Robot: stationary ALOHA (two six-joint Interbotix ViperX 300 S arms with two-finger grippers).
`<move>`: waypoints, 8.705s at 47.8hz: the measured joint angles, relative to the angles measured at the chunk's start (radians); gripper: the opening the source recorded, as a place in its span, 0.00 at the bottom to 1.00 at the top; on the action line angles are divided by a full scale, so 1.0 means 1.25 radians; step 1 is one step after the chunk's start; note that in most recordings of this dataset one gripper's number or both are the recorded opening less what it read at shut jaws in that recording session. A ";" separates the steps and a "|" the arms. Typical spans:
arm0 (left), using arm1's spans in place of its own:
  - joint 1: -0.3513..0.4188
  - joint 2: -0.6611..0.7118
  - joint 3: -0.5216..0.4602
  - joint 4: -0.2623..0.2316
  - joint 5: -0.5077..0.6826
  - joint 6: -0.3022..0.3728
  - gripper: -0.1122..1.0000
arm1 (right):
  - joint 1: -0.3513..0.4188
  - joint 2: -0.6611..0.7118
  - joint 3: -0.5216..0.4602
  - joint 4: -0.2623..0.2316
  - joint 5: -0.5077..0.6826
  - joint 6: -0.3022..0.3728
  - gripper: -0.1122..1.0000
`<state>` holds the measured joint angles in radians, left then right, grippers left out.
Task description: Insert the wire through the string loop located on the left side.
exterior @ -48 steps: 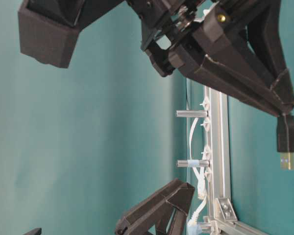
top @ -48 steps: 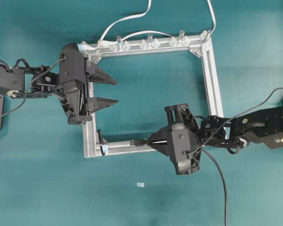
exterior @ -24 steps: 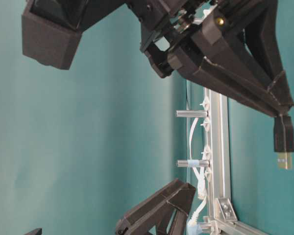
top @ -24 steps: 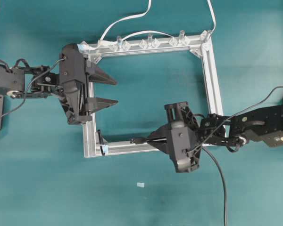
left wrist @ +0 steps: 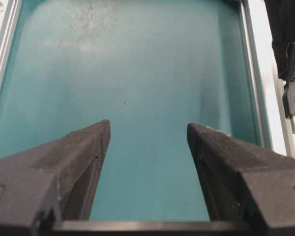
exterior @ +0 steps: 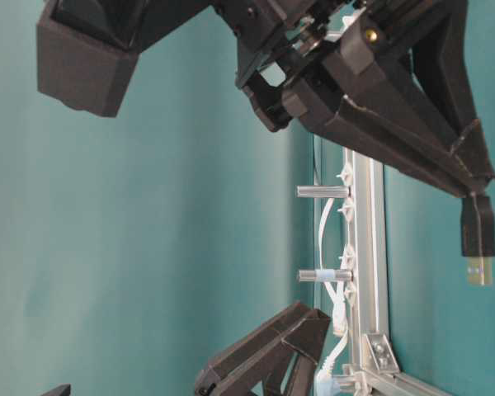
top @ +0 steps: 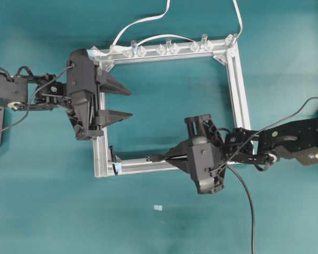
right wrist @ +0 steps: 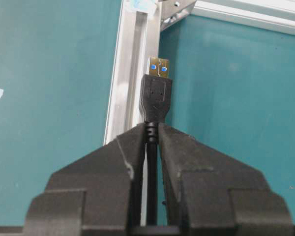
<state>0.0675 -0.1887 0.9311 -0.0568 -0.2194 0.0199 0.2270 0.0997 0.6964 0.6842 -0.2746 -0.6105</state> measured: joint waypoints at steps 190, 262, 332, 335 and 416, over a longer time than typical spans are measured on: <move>-0.200 -0.237 0.096 -0.002 0.363 -0.144 0.70 | -0.034 0.175 -0.253 -0.050 0.039 0.000 0.20; -0.238 0.021 -0.034 -0.002 0.319 -0.183 0.89 | -0.036 0.206 -0.295 -0.056 0.058 0.000 0.20; -0.241 0.053 -0.025 -0.001 0.255 -0.227 0.29 | -0.039 0.206 -0.295 -0.070 0.059 0.004 0.20; -0.241 0.054 -0.026 -0.001 0.254 -0.227 0.29 | -0.039 0.206 -0.295 -0.070 0.066 0.004 0.20; -0.255 -0.124 0.079 -0.002 0.380 -0.256 0.29 | -0.028 0.205 -0.286 -0.070 0.114 0.018 0.90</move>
<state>-0.2516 -0.3436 1.0293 -0.0598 0.2562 -0.3007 0.1917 0.3559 0.3390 0.5967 -0.1319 -0.5875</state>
